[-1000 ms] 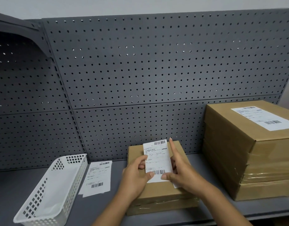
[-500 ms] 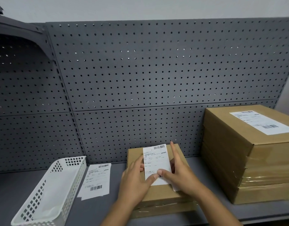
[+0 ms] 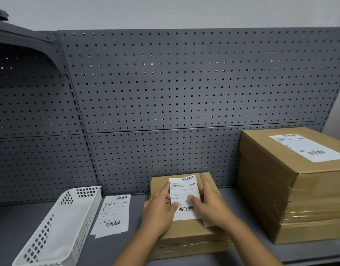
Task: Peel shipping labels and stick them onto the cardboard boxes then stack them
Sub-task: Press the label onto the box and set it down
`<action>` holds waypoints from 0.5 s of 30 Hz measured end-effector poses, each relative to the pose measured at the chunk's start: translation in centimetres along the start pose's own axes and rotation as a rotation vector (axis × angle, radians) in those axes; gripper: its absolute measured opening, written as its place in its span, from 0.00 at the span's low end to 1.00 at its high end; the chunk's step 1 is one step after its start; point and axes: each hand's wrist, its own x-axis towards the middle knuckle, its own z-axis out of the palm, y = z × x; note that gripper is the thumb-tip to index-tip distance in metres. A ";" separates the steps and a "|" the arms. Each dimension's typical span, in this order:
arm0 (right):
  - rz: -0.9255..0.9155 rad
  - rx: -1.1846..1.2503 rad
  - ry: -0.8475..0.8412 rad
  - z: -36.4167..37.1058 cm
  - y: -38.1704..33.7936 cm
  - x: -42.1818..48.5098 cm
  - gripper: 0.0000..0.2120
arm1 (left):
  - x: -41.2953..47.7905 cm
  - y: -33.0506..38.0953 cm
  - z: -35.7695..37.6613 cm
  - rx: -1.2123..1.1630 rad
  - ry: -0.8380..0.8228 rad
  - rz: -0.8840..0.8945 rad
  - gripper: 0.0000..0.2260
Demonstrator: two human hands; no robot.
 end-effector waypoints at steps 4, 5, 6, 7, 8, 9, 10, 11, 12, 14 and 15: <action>0.028 -0.144 0.087 0.0 -1.1 1.4 0.30 | 1.1 1.1 0.1 -0.062 0.023 -0.056 0.30; 0.038 -0.195 0.106 0.1 -1.3 1.6 0.24 | 1.3 1.3 0.1 -0.040 0.036 -0.054 0.30; 0.046 -0.245 0.127 0.2 -1.4 1.7 0.21 | 1.4 1.4 0.2 0.001 0.051 -0.042 0.30; 0.054 -0.286 0.142 0.4 -1.3 1.8 0.20 | 1.5 1.5 0.2 0.047 0.065 -0.030 0.29; 0.061 -0.319 0.155 0.6 -1.1 1.9 0.21 | 1.7 1.5 0.2 0.086 0.077 -0.020 0.29; 0.065 -0.351 0.169 0.8 -0.9 2.0 0.22 | 1.8 1.5 0.3 0.115 0.089 -0.016 0.28; 0.061 -0.372 0.180 1.0 -0.7 2.1 0.23 | 1.9 1.3 0.3 0.133 0.095 -0.018 0.27; 0.052 -0.383 0.190 1.2 -0.5 2.3 0.27 | 2.0 1.1 0.5 0.133 0.095 -0.024 0.27; 0.035 -0.374 0.198 1.5 -0.2 2.4 0.31 | 2.0 0.9 0.6 0.119 0.095 -0.028 0.26; 0.024 -0.323 0.212 1.8 0.5 2.6 0.38 | 2.0 0.4 1.0 0.100 0.101 -0.021 0.25; 0.032 -0.318 0.229 1.9 0.8 2.7 0.40 | 2.0 0.4 1.1 0.114 0.107 -0.013 0.25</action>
